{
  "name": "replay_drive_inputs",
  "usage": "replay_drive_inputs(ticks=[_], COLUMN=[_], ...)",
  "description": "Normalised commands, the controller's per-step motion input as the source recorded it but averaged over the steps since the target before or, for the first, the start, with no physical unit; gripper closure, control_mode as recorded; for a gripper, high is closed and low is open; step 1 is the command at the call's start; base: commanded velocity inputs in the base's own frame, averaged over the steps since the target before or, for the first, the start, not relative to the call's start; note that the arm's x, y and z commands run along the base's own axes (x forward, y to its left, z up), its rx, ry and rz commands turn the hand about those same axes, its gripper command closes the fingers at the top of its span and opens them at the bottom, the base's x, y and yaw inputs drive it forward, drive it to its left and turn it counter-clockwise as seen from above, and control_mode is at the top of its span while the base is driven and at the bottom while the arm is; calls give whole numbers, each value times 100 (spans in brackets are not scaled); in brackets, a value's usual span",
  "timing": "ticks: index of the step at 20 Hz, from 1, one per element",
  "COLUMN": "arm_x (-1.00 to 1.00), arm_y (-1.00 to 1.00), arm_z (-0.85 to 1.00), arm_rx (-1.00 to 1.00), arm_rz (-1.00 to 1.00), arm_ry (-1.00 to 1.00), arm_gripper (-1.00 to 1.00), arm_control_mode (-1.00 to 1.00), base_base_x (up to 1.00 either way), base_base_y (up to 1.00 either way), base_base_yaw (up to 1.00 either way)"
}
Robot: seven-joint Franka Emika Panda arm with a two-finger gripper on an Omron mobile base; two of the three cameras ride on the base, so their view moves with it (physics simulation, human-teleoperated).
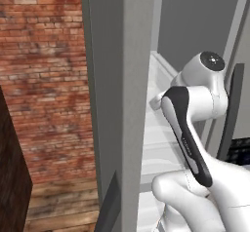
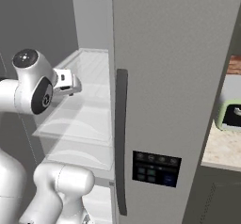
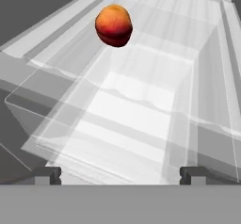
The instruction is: Pick the orange and peach from the fridge and place them inside the tupperware on the counter.
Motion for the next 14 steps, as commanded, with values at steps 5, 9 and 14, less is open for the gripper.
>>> replay_drive_inputs(ticks=[5,9,14], arm_x=[57,58,65], arm_y=[11,20,22], arm_z=[0,0,0], arm_rx=[0,4,6], arm_rz=[0,0,0], arm_ry=[0,0,0], arm_gripper=[-100,-100,-100], arm_control_mode=[-100,-100,-100], base_base_x=[0,0,0], base_base_y=[0,0,0], base_base_yaw=[0,0,0])
